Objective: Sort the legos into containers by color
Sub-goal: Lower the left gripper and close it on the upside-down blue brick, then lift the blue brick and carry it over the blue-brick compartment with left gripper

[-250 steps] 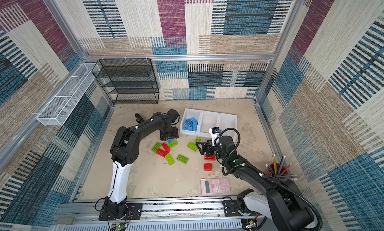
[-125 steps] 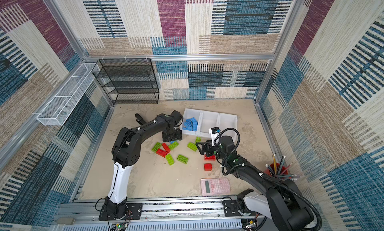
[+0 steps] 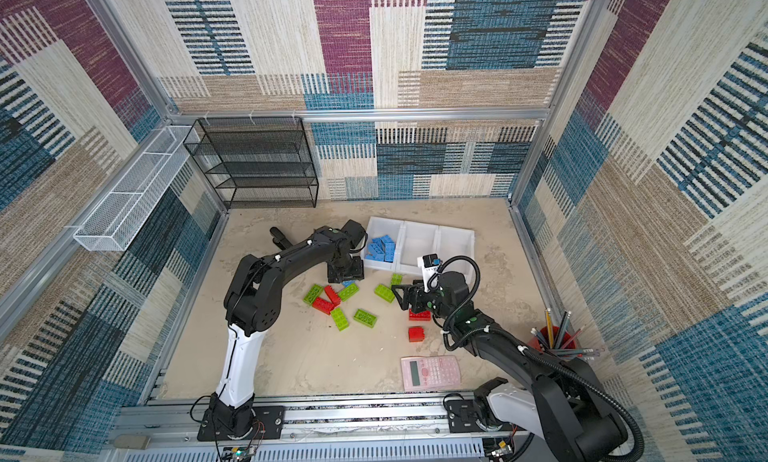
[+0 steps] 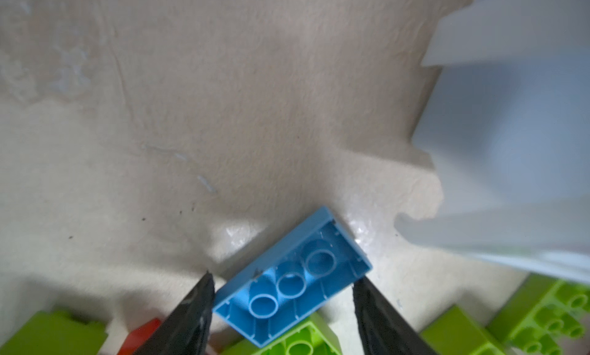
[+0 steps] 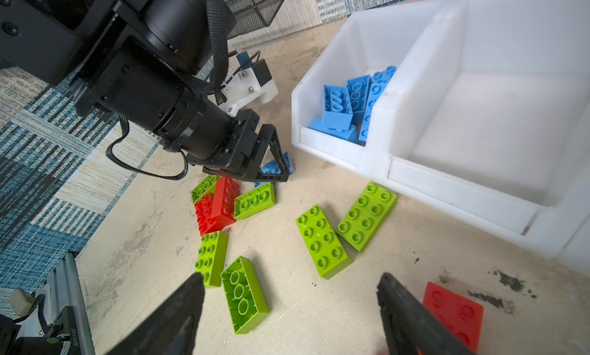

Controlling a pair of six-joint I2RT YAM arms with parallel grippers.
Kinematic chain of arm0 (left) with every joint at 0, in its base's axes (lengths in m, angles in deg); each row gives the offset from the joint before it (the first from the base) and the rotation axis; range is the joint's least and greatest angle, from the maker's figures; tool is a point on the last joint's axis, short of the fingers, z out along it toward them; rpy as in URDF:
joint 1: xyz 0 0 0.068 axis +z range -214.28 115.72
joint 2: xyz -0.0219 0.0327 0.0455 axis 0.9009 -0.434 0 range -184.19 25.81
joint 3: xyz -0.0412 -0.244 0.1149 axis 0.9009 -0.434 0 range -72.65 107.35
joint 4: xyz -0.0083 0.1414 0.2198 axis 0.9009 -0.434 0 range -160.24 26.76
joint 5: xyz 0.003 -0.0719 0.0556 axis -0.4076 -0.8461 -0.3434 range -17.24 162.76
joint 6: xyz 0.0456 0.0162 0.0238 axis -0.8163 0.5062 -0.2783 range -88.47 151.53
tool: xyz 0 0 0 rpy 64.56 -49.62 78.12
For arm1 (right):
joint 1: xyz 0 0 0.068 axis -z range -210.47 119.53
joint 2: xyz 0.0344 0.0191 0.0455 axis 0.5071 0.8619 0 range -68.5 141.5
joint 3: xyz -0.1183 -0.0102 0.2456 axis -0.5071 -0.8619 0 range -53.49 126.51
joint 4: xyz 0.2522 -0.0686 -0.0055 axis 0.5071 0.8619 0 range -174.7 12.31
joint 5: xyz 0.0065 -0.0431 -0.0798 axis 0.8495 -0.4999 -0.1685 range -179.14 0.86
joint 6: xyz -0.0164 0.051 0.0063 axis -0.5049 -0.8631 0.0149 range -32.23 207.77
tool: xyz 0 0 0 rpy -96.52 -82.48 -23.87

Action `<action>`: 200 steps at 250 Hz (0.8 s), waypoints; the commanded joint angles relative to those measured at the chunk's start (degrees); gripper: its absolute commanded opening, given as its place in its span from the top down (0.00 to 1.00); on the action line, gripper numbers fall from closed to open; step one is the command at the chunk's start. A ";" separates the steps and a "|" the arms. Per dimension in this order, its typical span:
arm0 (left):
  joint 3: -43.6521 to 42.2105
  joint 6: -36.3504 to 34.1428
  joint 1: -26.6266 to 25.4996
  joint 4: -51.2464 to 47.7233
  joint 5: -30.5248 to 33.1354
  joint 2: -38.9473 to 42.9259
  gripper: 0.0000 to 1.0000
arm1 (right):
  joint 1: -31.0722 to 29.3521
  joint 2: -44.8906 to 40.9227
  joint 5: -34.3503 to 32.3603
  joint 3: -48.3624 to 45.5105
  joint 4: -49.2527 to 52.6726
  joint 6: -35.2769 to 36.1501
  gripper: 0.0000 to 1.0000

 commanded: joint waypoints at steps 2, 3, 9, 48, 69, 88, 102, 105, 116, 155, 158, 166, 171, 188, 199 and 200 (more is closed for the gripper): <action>0.61 -0.60 0.06 -1.28 1.22 0.61 0.31 | -0.01 0.21 0.60 0.16 -2.17 -0.07 0.14; 0.64 -0.60 0.06 -1.25 1.27 0.65 0.31 | 0.00 0.19 0.60 0.15 -2.19 -0.06 0.14; 0.60 -0.65 0.06 -1.32 1.44 0.75 0.32 | -0.05 0.27 0.67 0.15 -2.19 -0.11 0.14; 0.54 -1.61 0.06 -1.64 2.90 0.78 0.28 | -0.08 0.54 0.76 0.23 -2.29 -0.07 0.14; 0.94 -2.13 0.06 -1.87 3.34 0.08 0.23 | -0.03 0.45 0.62 0.17 -2.20 -0.05 0.14; 1.75 -2.70 0.06 -1.88 3.71 -0.83 0.21 | -0.05 0.44 0.54 0.23 -2.08 -0.07 0.14; 2.55 -3.19 0.08 -1.90 3.89 -1.51 0.23 | -0.05 0.42 0.51 0.21 -2.12 -0.06 0.14; 2.73 -3.30 0.06 -1.86 3.90 -1.66 0.24 | -0.03 0.44 0.50 0.17 -2.12 -0.06 0.14; 3.43 -3.76 0.06 -1.84 3.91 -2.20 0.27 | -0.08 0.50 0.57 0.30 -1.99 -0.06 0.14; 4.29 -4.76 0.06 -1.27 4.62 -2.60 0.36 | 0.01 0.62 0.47 0.27 -1.93 -0.01 0.14; 4.34 -4.76 0.06 -1.23 4.67 -2.60 0.37 | -0.07 0.61 0.50 0.30 -1.90 0.03 0.14; 4.26 -4.75 0.05 -1.31 5.04 -2.57 0.39 | -0.07 0.70 0.52 0.35 -1.80 0.06 0.14; 4.23 -4.77 0.06 -1.33 5.25 -2.57 0.41 | -0.03 0.73 0.50 0.39 -1.85 0.05 0.14; 3.75 -4.90 0.06 -1.52 5.89 -2.49 0.44 | -0.03 0.80 0.51 0.33 -1.92 0.01 0.14; 3.25 -4.89 0.06 -1.51 6.19 -2.33 0.46 | -0.02 0.88 0.50 0.34 -1.95 -0.01 0.14; 3.15 -4.86 0.06 -1.50 6.21 -2.32 0.46 | -0.05 0.89 0.46 0.37 -1.90 -0.03 0.14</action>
